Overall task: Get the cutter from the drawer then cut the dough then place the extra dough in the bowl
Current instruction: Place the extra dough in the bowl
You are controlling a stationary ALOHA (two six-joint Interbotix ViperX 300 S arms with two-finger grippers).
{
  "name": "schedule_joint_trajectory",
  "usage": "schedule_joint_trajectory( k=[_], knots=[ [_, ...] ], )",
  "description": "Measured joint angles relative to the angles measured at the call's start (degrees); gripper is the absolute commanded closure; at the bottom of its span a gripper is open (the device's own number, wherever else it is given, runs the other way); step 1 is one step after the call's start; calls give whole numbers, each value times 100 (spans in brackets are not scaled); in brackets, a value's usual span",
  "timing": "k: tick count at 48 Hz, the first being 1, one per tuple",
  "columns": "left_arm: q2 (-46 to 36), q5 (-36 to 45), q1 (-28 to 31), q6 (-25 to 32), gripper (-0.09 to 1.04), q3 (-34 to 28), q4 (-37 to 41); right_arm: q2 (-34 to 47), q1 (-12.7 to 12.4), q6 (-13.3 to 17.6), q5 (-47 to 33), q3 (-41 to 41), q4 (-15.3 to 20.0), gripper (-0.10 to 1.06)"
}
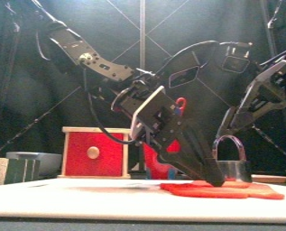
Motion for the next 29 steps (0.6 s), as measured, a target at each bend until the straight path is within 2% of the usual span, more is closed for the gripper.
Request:
schedule_joint_trajectory(
  k=[12, 23, 29],
  knots=[
    [9, 246, -9, 0, 39, -62, 97, -9, -9, 0, 0, 0, 9, -5],
    [-70, 246, -9, -9, 39, -26, 105, -9, -9, 0, 53, 0, 9, -5],
    [-457, 308, -9, -26, 39, 132, 202, -35, -35, 0, 123, 0, 9, -5]
  ],
)
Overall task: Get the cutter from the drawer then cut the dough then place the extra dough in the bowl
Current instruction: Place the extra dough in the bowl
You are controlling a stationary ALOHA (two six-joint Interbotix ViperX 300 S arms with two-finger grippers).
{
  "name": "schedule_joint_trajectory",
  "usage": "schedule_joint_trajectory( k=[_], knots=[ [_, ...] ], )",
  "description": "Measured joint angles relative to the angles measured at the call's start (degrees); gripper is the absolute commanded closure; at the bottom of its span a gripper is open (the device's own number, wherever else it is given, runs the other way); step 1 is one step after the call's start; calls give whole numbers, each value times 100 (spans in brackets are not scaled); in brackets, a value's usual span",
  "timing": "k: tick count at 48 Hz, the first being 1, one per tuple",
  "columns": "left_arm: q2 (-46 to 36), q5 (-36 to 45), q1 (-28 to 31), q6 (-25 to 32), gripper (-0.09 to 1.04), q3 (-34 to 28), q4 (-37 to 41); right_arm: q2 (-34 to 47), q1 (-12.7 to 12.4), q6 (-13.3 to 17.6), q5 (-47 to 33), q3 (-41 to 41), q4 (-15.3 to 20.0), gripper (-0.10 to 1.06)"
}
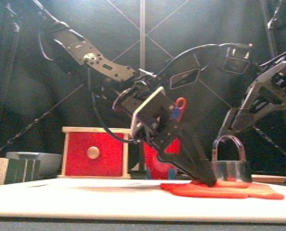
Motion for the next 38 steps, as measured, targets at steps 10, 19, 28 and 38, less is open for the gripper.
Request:
schedule_joint_trajectory(
  k=[10, 19, 28, 38],
  knots=[
    [-984, -9, 9, 9, 39, 580, 185, -62, -53, 0, 79, 0, 0, -5],
    [-2109, -9, 132, 9, 39, 1459, 202, -88, -97, 0, 132, 0, 0, -5],
    [-3349, -9, 220, 9, 39, 2417, 211, -88, -158, 0, 132, 9, 0, -5],
    [-5405, 26, 729, 9, 39, 3498, 211, -97, -211, 0, 290, -62, 0, -5]
  ],
)
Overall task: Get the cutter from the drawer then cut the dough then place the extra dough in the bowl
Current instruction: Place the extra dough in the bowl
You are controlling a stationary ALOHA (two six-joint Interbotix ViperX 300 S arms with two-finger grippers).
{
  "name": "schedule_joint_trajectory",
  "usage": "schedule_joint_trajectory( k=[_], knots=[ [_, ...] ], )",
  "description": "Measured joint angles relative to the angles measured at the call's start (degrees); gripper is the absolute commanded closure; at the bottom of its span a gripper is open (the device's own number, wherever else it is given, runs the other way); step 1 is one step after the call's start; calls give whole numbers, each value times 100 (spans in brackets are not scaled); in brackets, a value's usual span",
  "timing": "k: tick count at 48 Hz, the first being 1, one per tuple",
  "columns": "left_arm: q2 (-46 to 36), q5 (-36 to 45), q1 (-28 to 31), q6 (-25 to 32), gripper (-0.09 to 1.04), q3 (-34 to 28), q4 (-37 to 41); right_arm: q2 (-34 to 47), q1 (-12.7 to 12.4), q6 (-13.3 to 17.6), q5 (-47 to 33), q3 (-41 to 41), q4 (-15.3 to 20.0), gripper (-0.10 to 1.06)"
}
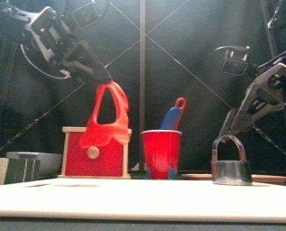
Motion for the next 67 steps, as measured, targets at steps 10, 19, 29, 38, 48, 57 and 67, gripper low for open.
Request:
schedule_joint_trajectory(
  k=[10, 19, 29, 38, 48, 57, 67],
  knots=[
    [-2083, 861, 765, 26, 39, 694, 237, 0, -70, 0, 149, -123, 0, -5],
    [-2575, 1898, 2145, 35, 38, 712, 923, 0, -88, 0, 229, -193, 0, -5],
    [-2575, 1881, 3006, 35, 38, 1134, 1529, 9, -97, 9, 229, -202, 62, -5],
    [-2575, 1767, 3410, 26, 26, 1556, 1538, 26, -114, 9, 229, -202, 62, -5],
    [-2575, 1767, 3604, 18, 9, 1600, 1538, 35, -114, 9, 237, -202, 97, -5],
    [-2575, 1749, 3683, -88, 9, 1644, 800, 35, -123, 9, 237, -202, 105, -5],
    [-2575, 1758, 4087, -123, 9, 1758, -246, 35, -123, 9, 237, -211, 97, -5]
  ],
)
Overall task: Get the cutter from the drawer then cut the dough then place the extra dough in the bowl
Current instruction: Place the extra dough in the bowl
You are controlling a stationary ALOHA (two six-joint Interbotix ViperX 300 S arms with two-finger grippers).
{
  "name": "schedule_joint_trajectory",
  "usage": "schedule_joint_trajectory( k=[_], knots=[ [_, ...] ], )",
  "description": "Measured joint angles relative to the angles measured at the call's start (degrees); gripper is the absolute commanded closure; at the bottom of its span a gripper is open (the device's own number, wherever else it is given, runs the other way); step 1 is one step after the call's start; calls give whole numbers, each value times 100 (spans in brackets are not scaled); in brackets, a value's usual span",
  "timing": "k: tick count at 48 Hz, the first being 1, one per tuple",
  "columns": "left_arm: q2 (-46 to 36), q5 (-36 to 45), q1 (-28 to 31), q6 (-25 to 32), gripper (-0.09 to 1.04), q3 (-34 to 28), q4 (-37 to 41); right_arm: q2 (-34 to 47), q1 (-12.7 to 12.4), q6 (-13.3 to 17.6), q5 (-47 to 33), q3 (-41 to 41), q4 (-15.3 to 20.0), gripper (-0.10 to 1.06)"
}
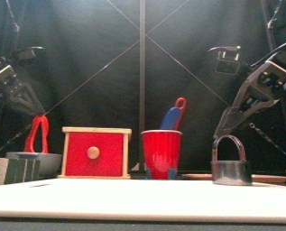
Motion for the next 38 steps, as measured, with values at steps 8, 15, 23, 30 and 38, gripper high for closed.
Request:
schedule_joint_trajectory(
  k=[8, 15, 23, 30, 38],
  knots=[
    [0, 26, 229, -18, 9, 44, -914, 0, 0, 0, 0, 0, 0, -5],
    [0, 123, 237, -9, 9, 53, -1318, -9, 0, 0, 0, 0, -18, -5],
    [0, 114, 237, 53, 9, 62, -984, 0, 0, -9, 0, -44, -62, -5],
    [0, 18, 114, 79, 9, -70, -343, 0, 9, -9, 0, -149, -202, -5],
    [0, -281, -413, 79, 9, -255, 457, -70, -53, -9, 0, -255, -308, -5]
  ],
)
